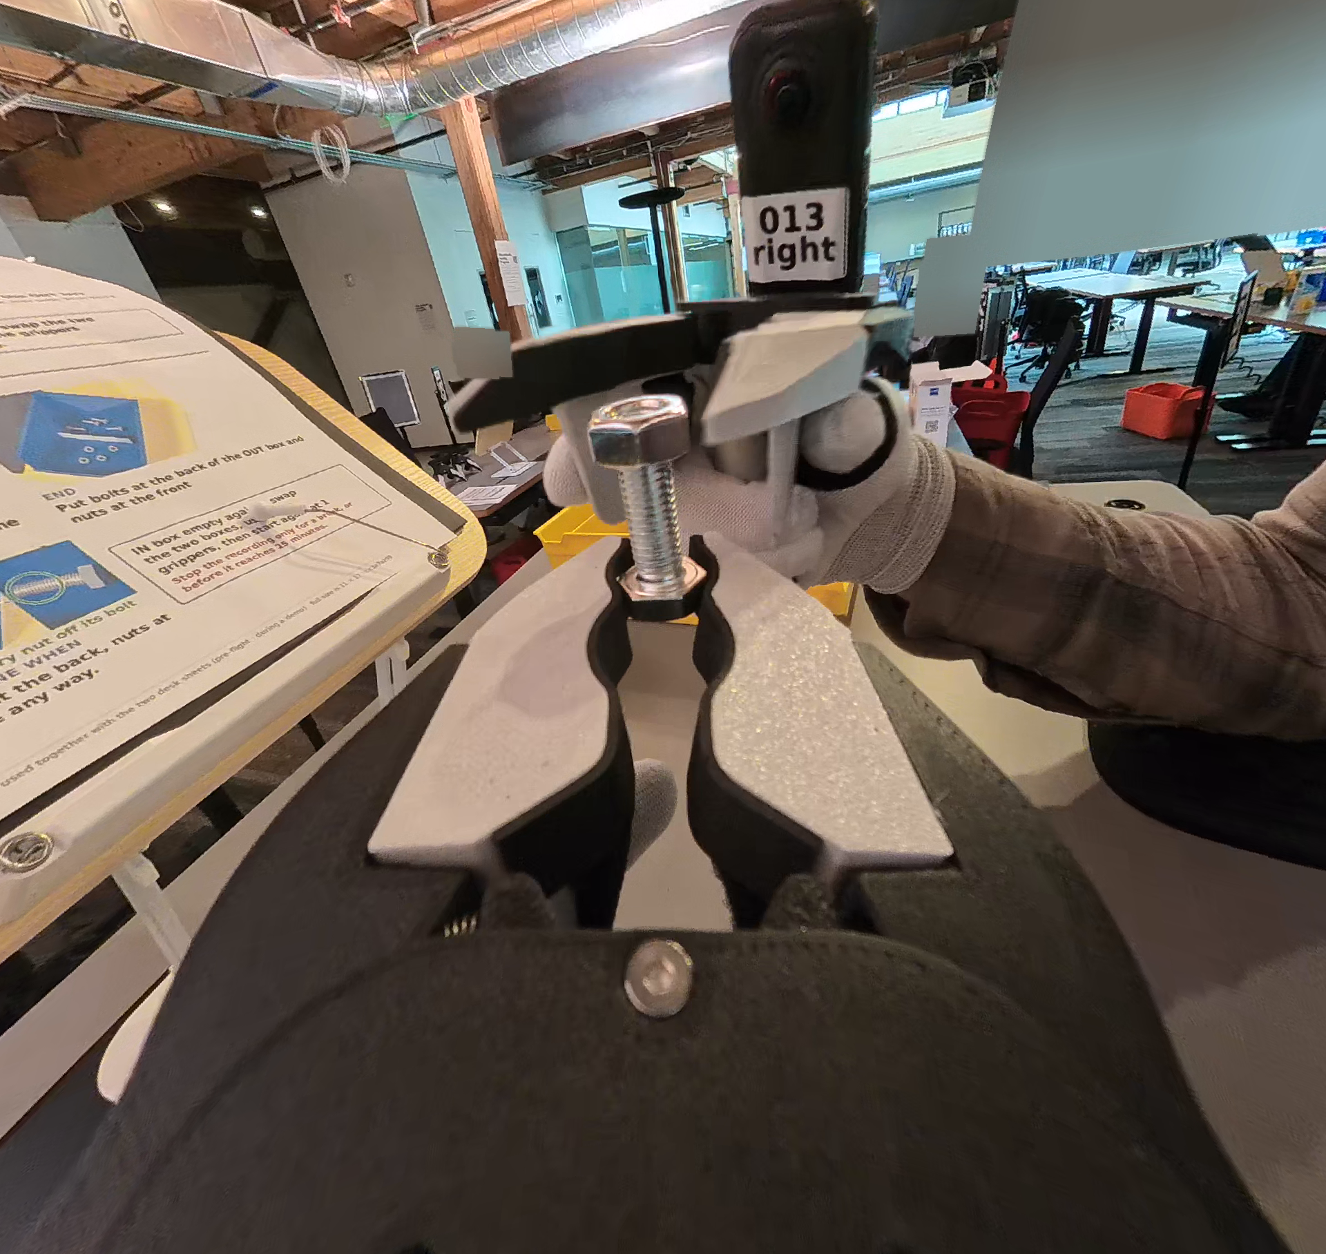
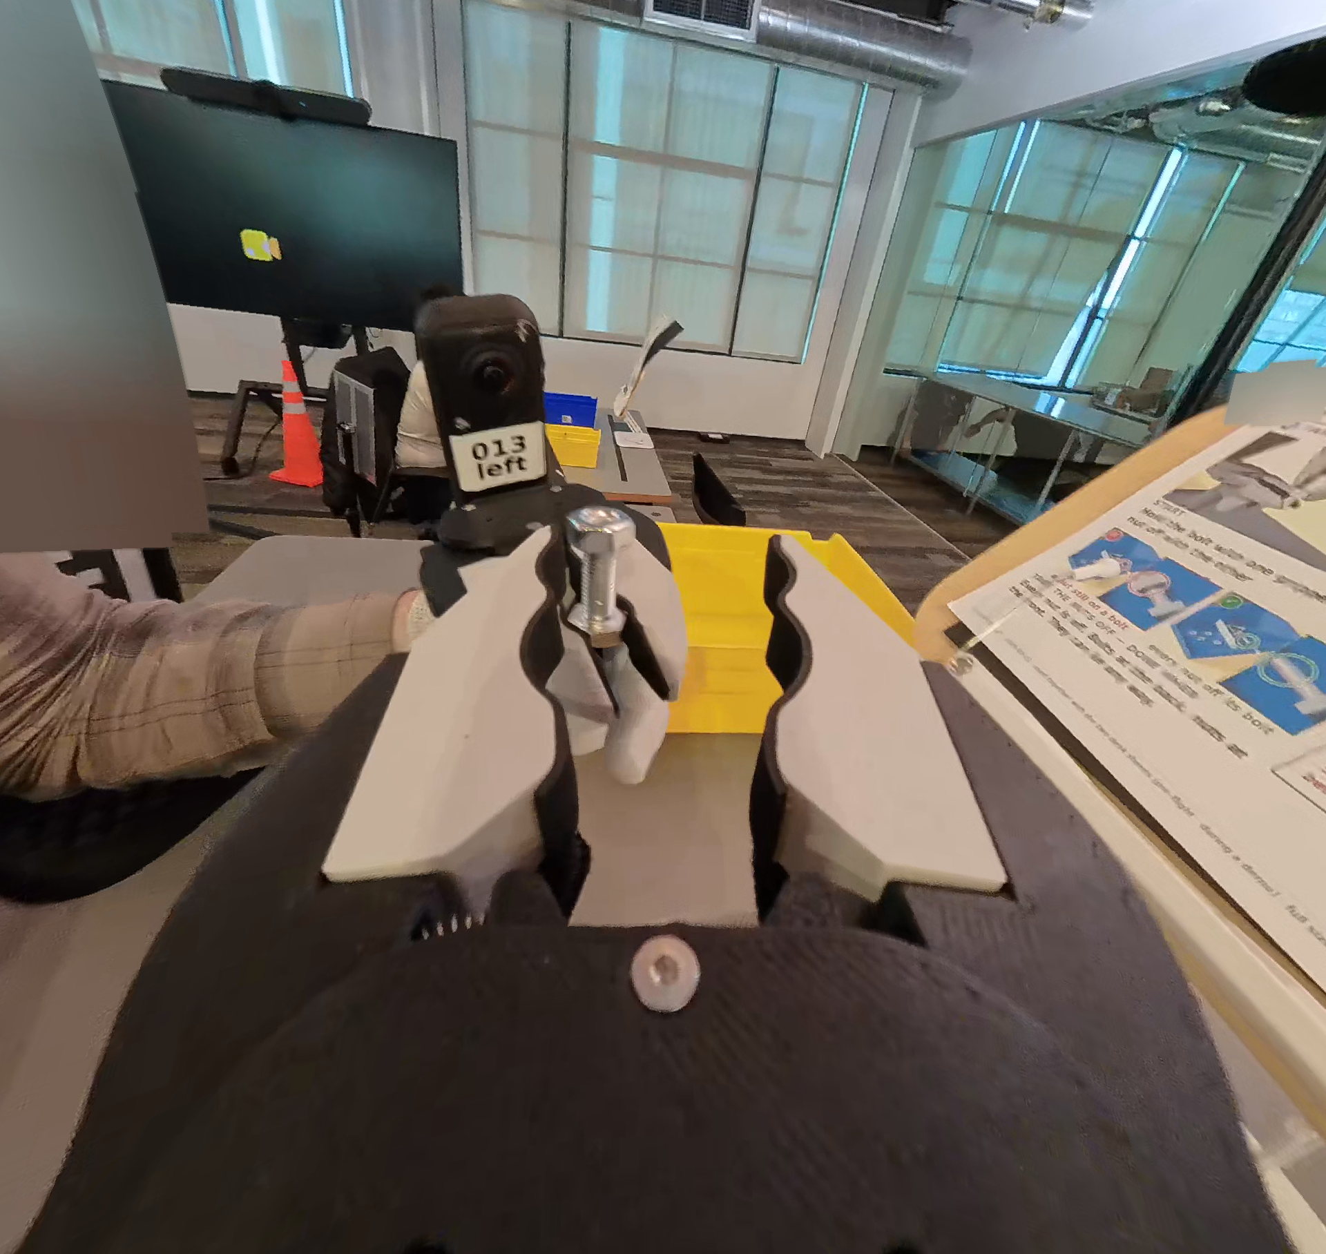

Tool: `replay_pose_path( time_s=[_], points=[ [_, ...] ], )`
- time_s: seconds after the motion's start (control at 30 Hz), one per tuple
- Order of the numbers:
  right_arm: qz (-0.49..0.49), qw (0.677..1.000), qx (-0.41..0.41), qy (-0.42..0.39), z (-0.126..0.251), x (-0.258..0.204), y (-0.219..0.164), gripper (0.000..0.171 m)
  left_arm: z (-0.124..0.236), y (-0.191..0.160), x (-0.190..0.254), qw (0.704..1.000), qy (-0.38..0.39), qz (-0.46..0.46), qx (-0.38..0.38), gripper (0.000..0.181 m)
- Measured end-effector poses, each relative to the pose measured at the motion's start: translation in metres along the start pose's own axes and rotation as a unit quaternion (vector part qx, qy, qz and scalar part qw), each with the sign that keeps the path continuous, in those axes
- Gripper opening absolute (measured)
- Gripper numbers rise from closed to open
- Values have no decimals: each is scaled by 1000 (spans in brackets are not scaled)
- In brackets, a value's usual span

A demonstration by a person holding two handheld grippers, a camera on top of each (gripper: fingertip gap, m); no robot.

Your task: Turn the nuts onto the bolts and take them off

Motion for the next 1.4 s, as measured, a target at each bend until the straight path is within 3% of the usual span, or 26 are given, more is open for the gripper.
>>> replay_pose_path(
  time_s=[0.13,0.3,0.53,0.77,0.93,1.07,1.27,1.4],
  points=[
    [2,1000,5,-30,14,13,-2,48,2,0,-2,1000,1,3,0,14],
    [18,1000,9,16,5,-5,3,52,3,0,-1,1000,1,-3,-9,14],
    [13,1000,6,16,3,-2,-5,38,3,0,1,1000,-8,-3,-8,14],
    [26,999,26,34,8,-9,6,45,0,0,4,1000,-11,-4,-7,14],
    [7,1000,18,6,13,5,-2,37,-1,0,5,1000,-16,-4,-8,14],
    [27,999,18,23,12,-4,4,44,-1,0,5,1000,-16,-4,-7,14],
    [9,1000,10,-4,12,6,-3,35,0,1,4,1000,-12,-3,-6,14],
    [8,999,25,19,13,1,0,39,1,2,2,1000,-6,0,-1,14]
  ],
)
Point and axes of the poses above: each gripper's, where its closed fingertips meet, z back along the fingers, y out of its top, x = y × z across the jaws, the point moved 6 cm from there along z, back along the fingers, and after that the axes turned 6 degrees about z, right-handed, at the moved point
